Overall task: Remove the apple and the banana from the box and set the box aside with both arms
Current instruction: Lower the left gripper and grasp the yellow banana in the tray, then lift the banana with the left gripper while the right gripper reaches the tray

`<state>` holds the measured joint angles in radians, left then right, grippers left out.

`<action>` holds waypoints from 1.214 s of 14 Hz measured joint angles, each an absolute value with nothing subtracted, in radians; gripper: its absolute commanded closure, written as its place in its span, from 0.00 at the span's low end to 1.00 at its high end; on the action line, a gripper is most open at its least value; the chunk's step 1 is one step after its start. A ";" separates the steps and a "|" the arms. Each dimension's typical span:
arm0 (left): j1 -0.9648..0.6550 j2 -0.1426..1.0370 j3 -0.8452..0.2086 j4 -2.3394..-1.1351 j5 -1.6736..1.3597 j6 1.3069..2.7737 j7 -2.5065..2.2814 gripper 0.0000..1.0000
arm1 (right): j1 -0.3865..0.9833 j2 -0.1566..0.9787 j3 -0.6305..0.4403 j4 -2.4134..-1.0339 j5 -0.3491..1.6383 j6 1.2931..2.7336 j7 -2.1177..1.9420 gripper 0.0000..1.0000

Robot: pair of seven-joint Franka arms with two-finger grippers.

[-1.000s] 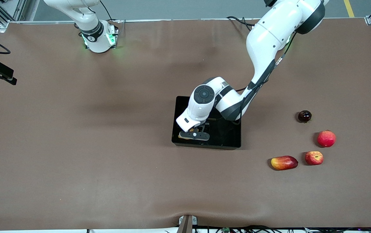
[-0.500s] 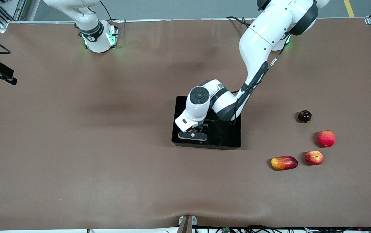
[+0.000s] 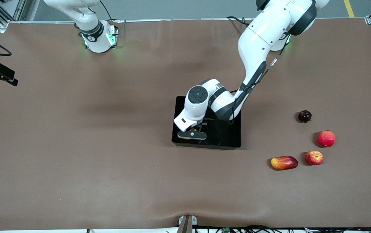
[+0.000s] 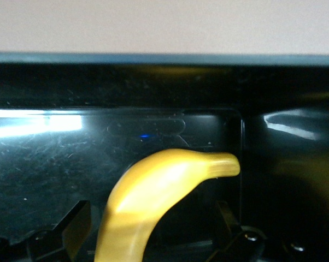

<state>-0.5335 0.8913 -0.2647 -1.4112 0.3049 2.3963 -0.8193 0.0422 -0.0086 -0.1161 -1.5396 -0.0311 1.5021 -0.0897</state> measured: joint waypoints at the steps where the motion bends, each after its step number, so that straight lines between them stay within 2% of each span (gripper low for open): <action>1: -0.535 0.896 -0.264 -1.411 0.305 2.396 -0.823 0.03 | 0.042 -0.007 -0.116 -1.540 -0.031 1.502 -0.090 0.00; 5: -0.536 0.910 -0.264 -1.411 0.305 2.396 -0.826 0.56 | 0.042 -0.003 -0.116 -1.540 -0.031 1.503 -0.090 0.00; 7: -0.537 0.910 -0.264 -1.410 0.306 2.396 -0.826 0.97 | 0.042 0.000 -0.116 -1.540 -0.031 1.504 -0.090 0.00; 8: -0.538 0.910 -0.264 -1.408 0.308 2.396 -0.826 1.00 | 0.042 0.003 -0.116 -1.540 -0.031 1.505 -0.090 0.00; 17: -0.536 0.875 -0.255 -1.377 0.310 2.396 -0.822 1.00 | 0.045 0.038 -0.112 -1.540 -0.031 1.509 -0.091 0.00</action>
